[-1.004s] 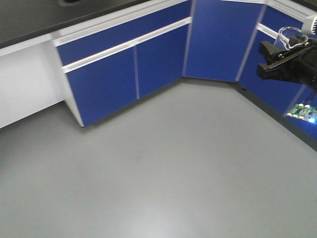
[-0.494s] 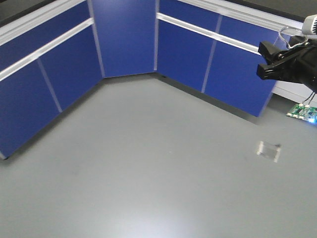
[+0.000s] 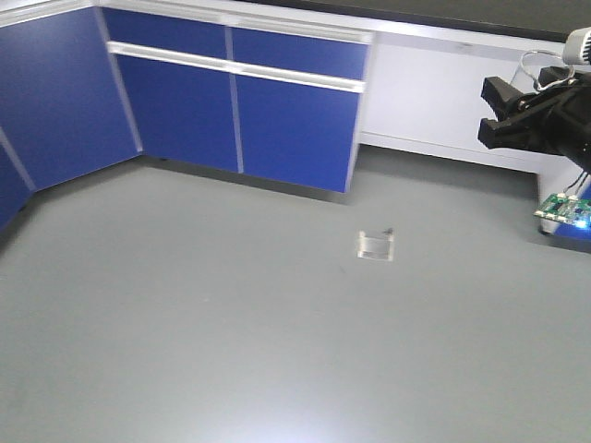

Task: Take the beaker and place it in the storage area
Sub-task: 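Drive the base up to the other black bench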

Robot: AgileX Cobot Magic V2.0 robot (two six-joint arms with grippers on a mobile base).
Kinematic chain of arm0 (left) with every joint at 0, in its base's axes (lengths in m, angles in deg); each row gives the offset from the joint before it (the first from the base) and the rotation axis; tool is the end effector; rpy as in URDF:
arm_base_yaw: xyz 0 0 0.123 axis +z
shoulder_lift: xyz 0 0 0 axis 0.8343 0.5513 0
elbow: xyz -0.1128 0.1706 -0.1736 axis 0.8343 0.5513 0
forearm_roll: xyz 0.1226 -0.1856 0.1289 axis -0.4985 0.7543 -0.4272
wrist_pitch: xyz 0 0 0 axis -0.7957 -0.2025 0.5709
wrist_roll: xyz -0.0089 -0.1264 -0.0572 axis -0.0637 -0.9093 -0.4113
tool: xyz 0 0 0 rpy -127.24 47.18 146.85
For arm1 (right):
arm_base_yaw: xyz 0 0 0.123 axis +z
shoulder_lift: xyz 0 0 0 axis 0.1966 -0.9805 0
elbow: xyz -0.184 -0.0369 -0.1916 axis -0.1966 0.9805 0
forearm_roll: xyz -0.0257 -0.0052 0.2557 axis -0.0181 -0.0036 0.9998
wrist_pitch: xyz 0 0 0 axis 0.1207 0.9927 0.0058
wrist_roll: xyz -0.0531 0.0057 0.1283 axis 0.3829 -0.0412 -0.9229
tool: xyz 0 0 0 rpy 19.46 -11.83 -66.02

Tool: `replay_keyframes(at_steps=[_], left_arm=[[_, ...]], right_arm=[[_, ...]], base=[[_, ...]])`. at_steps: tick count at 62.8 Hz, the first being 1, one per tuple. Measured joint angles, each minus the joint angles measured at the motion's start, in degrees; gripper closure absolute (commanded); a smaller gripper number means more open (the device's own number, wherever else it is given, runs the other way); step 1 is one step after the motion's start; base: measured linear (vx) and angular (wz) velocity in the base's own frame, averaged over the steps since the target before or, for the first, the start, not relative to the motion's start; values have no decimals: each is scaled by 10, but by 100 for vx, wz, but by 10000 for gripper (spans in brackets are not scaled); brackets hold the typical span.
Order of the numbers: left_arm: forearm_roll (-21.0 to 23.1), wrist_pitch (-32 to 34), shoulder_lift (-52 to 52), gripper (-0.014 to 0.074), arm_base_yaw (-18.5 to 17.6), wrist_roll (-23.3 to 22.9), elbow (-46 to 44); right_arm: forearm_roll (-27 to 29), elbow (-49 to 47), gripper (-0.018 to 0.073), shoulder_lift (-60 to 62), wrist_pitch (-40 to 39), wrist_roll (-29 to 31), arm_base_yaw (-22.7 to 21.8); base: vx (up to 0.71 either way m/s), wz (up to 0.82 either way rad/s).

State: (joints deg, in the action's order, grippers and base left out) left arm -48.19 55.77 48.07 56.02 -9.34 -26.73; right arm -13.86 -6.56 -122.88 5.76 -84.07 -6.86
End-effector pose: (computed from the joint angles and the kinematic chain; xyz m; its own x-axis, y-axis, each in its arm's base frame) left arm 0.1272 0.0009 0.1943 -0.0286 0.0354 -0.9990 -0.0054 0.9994 0.0356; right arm 0.3139 0.0448 0.2667 -0.1864 -0.0847 -0.9788 -0.2331 0.9716 -0.0397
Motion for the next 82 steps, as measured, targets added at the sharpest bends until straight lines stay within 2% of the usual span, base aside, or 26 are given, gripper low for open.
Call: replay_keyframes(at_steps=[43, 82], left_arm=[[0, 0, 0, 603, 0, 0, 0], [0, 0, 0, 603, 0, 0, 0]], right_arm=[[0, 0, 564, 0, 0, 0, 0], [0, 0, 564, 0, 1, 0, 0]], base=[[15, -40], [33, -8]])
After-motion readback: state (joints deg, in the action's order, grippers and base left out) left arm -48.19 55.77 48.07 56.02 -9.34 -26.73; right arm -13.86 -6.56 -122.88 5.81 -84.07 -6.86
